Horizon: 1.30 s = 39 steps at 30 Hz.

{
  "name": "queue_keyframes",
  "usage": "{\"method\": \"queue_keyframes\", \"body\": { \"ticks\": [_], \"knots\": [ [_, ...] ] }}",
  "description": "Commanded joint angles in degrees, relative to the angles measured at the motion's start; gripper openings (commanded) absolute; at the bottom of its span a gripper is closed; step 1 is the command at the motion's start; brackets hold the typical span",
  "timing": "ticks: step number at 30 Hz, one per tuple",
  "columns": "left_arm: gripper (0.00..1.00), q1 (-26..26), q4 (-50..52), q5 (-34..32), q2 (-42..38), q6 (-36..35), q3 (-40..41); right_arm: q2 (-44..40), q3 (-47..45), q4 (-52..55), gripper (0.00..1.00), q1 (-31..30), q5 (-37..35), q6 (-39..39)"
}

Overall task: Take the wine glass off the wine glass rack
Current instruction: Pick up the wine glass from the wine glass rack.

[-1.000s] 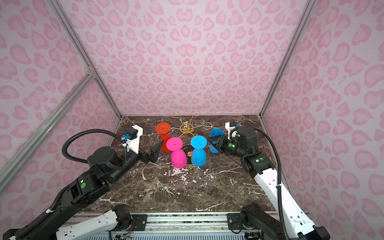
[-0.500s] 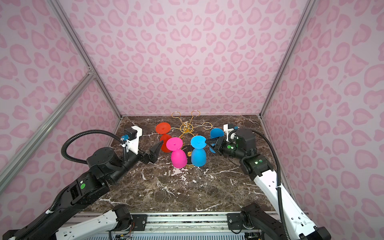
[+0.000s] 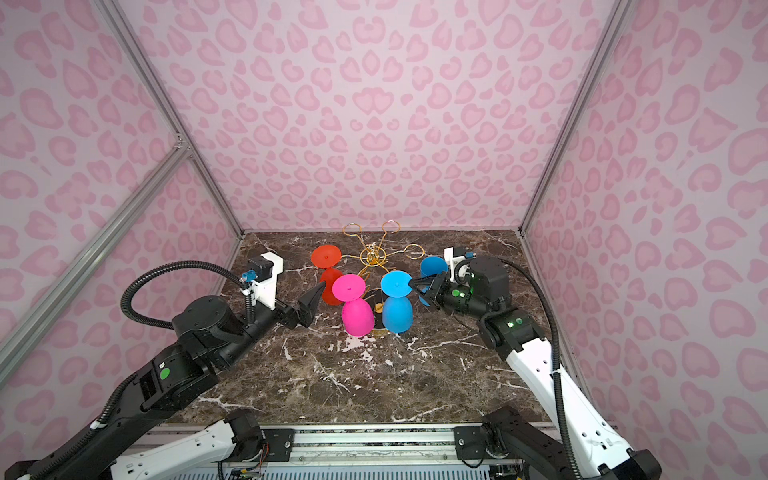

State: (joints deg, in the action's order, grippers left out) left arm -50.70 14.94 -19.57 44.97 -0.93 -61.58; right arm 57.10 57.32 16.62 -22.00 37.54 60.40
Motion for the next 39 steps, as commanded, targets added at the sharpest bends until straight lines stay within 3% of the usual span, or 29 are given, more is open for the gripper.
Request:
{"method": "queue_keyframes", "body": {
  "ticks": [1, 6, 39],
  "knots": [
    [0.98, 0.0, -1.1, -0.5, 0.0, 0.1, 0.1, 0.1, 0.4, -1.5, 0.07, -0.1, 0.3, -0.1],
    [0.98, -0.1, -1.1, -0.3, 0.0, 0.1, 0.2, -0.1, 0.6, -1.1, 0.00, -0.1, 0.1, -0.2],
    [0.98, 0.0, -0.7, 0.0, -0.9, 1.2, 0.4, -1.0, -3.8, -13.2, 0.00, -0.8, -0.9, 11.7]
  ]
}}
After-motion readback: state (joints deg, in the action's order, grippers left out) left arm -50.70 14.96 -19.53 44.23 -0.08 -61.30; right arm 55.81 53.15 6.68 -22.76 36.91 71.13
